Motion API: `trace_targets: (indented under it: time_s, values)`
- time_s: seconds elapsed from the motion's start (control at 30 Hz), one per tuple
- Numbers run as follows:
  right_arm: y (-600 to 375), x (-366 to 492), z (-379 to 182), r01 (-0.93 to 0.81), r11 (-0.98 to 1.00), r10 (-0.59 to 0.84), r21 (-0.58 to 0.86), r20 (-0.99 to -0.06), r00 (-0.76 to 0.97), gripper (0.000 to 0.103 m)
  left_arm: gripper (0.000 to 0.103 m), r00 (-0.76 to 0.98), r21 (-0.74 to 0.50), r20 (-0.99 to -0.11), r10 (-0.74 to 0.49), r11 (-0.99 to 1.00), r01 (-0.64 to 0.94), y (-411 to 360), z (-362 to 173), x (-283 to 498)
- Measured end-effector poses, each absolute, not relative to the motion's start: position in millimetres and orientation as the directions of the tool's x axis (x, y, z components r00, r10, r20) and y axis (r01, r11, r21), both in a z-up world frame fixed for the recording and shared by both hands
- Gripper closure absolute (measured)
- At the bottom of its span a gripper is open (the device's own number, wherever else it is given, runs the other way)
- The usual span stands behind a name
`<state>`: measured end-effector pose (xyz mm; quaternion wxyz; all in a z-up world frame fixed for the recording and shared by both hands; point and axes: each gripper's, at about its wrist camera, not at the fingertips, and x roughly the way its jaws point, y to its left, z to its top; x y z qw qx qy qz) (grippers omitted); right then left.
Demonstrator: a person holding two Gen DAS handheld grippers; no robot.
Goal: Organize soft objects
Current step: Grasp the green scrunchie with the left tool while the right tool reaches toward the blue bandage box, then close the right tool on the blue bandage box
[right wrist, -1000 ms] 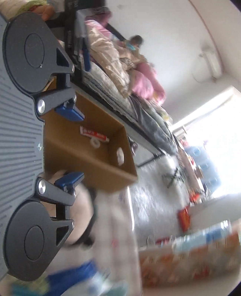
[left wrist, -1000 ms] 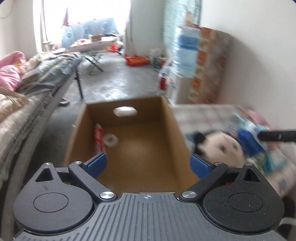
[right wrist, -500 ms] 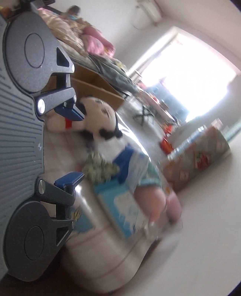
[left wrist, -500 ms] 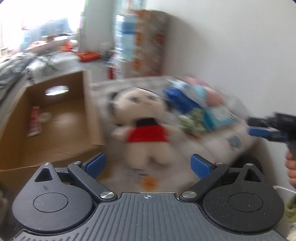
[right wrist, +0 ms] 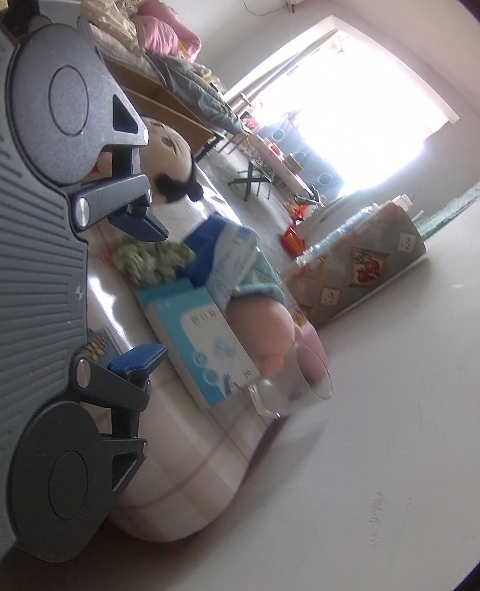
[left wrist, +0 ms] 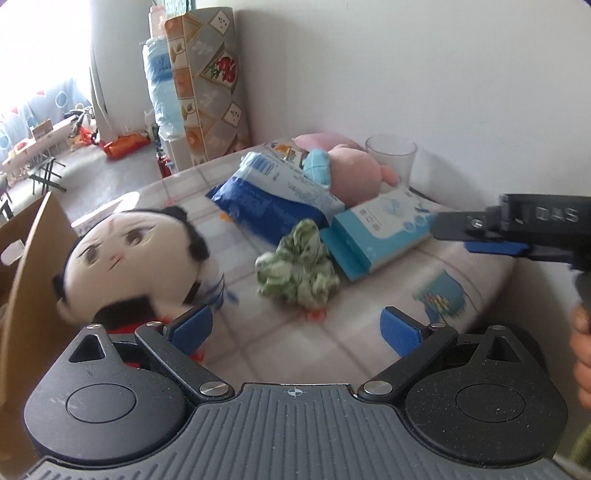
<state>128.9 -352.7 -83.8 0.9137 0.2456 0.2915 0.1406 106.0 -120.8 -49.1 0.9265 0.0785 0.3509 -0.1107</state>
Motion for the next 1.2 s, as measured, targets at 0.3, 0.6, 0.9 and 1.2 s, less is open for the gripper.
trace_targets:
  time_s: [0.3, 0.6, 0.9, 1.2]
  values:
    - [-377.1, 143.0, -105.3, -0.094, 0.808, 0.409, 0.582, -0.439, 0.800, 0.039, 0.009, 0.732, 0.165, -0.679, -0.050, 0.962, 0.219, -155.5, -81.9, 173.3]
    - [-382.2, 151.6, -112.7, -0.095, 0.809, 0.407, 0.580, -0.438, 0.801, 0.039, 0.049, 0.644, 0.121, -0.764, -0.044, 0.970, 0.210, -153.5, -105.4, 207.3]
    - [-384.7, 174.7, -109.0, -0.107, 0.834, 0.391, 0.541, -0.444, 0.806, 0.030, 0.074, 0.630, 0.112, -0.774, -0.053, 0.969, 0.219, -149.2, -99.1, 185.5]
    - [-380.6, 252.0, -128.7, -0.081, 0.889, 0.347, 0.450, -0.548, 0.761, 0.030, 0.074, 0.613, 0.057, -0.787, -0.062, 0.983, 0.174, -134.6, -98.1, 177.8]
